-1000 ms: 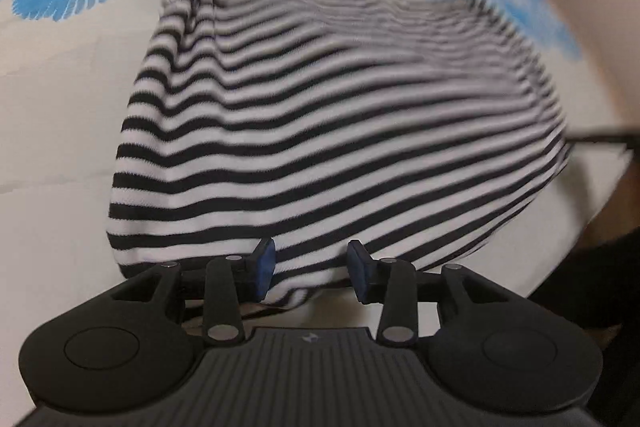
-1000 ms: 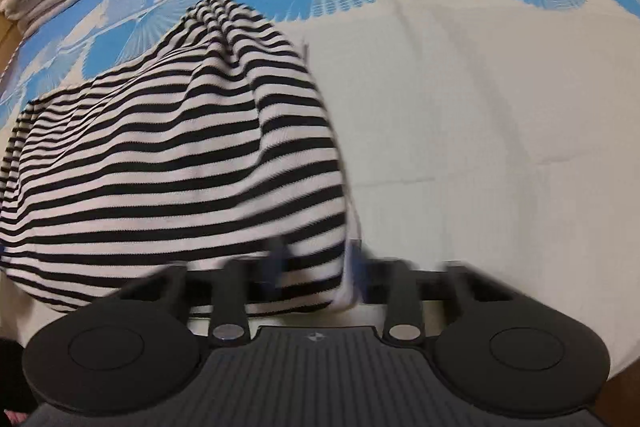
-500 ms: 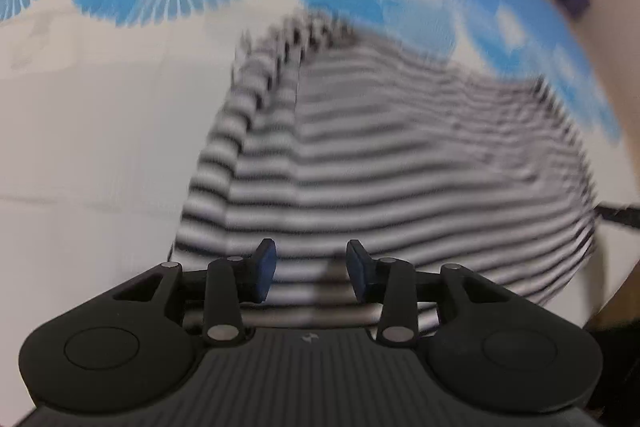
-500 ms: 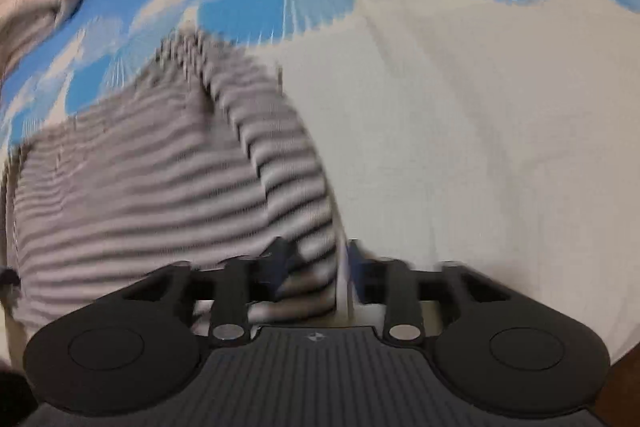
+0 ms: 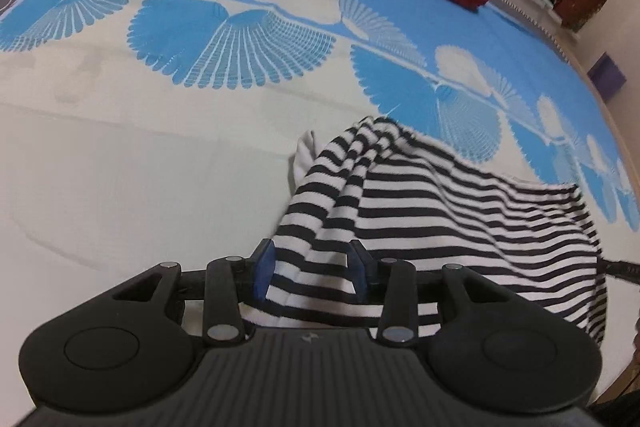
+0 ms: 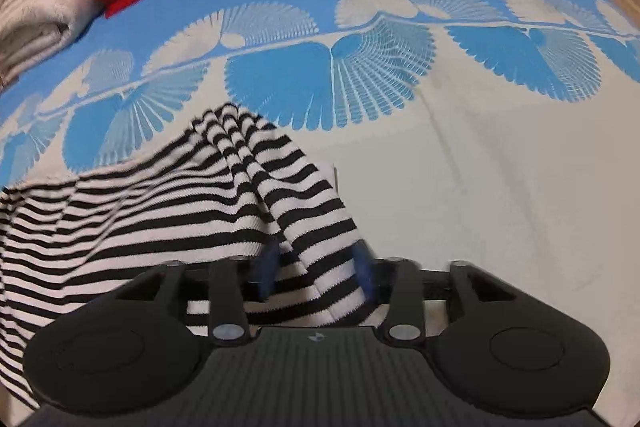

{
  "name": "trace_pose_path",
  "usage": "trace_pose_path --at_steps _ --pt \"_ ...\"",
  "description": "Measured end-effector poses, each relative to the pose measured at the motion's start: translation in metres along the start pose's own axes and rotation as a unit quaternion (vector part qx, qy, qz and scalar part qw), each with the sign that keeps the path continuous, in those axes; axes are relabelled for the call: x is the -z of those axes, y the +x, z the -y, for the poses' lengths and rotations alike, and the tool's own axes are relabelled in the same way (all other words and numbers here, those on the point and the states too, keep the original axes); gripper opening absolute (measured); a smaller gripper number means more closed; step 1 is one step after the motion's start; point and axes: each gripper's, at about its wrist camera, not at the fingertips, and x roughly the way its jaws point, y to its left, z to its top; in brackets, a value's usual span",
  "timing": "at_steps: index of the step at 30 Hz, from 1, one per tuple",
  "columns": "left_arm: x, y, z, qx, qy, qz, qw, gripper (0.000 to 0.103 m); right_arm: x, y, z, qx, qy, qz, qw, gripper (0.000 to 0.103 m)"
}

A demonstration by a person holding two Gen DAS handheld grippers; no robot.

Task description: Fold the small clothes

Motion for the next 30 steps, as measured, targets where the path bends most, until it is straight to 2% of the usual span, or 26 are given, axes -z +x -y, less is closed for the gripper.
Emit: trace_pose_path --at_steps 1,2,4,7,10,14,17,20,21,23,25,27,28,30 --pt "0.001 0.003 0.0 -0.004 0.005 0.0 1.0 0.035 0.0 0.002 0.0 0.005 0.002 -0.002 1.0 0.005" --pt "0.0 0.008 0.0 -0.007 0.01 -0.004 0.9999 0.024 0.0 0.004 0.0 0.012 0.007 0.001 1.0 0.005" --pt "0.0 0.017 -0.003 -0.015 0.011 -0.011 0.9998 0.014 -0.003 0.005 0.004 0.033 0.022 0.011 0.999 0.004" --pt "-0.005 0.025 -0.014 -0.045 -0.003 -0.009 0.9989 0.012 -0.005 0.004 0.012 0.048 0.044 0.017 0.998 0.003" --pt "-0.008 0.019 -0.022 -0.036 -0.032 -0.002 0.9988 0.013 -0.003 0.001 0.013 0.052 0.043 0.02 0.998 0.006" --pt "-0.012 -0.003 -0.006 -0.011 -0.004 0.046 0.9988 0.017 0.001 -0.02 0.012 0.048 0.034 0.049 0.997 0.031" --pt "-0.012 -0.002 0.009 0.033 0.014 0.043 0.9984 0.018 0.006 -0.036 0.013 0.011 0.022 0.064 0.998 0.036" --pt "-0.011 0.008 0.023 0.049 0.034 0.024 0.998 0.02 0.014 -0.042 0.012 -0.048 0.002 0.041 0.998 0.039" --pt "-0.011 0.012 0.027 0.049 0.039 0.017 0.9979 0.023 0.018 -0.042 0.011 -0.065 -0.008 0.029 0.997 0.039" --pt "-0.01 0.022 0.032 0.039 0.046 0.008 0.9982 0.039 0.026 -0.04 0.009 -0.079 -0.033 0.002 0.996 0.039" --pt "-0.006 0.033 0.036 -0.002 0.056 -0.004 0.9984 0.045 0.035 -0.031 0.008 -0.064 -0.057 -0.031 0.996 0.04" --pt "-0.001 0.037 0.041 -0.042 0.074 -0.013 0.9963 0.045 0.043 -0.021 0.01 -0.022 -0.079 -0.065 0.995 0.04" --pt "0.001 0.032 0.044 -0.044 0.083 -0.004 0.9956 0.045 0.046 -0.019 0.013 -0.009 -0.084 -0.07 0.994 0.04" --pt "0.006 0.012 0.058 -0.002 0.101 0.03 0.9945 0.045 0.045 -0.027 0.017 -0.012 -0.076 -0.053 0.996 0.04"
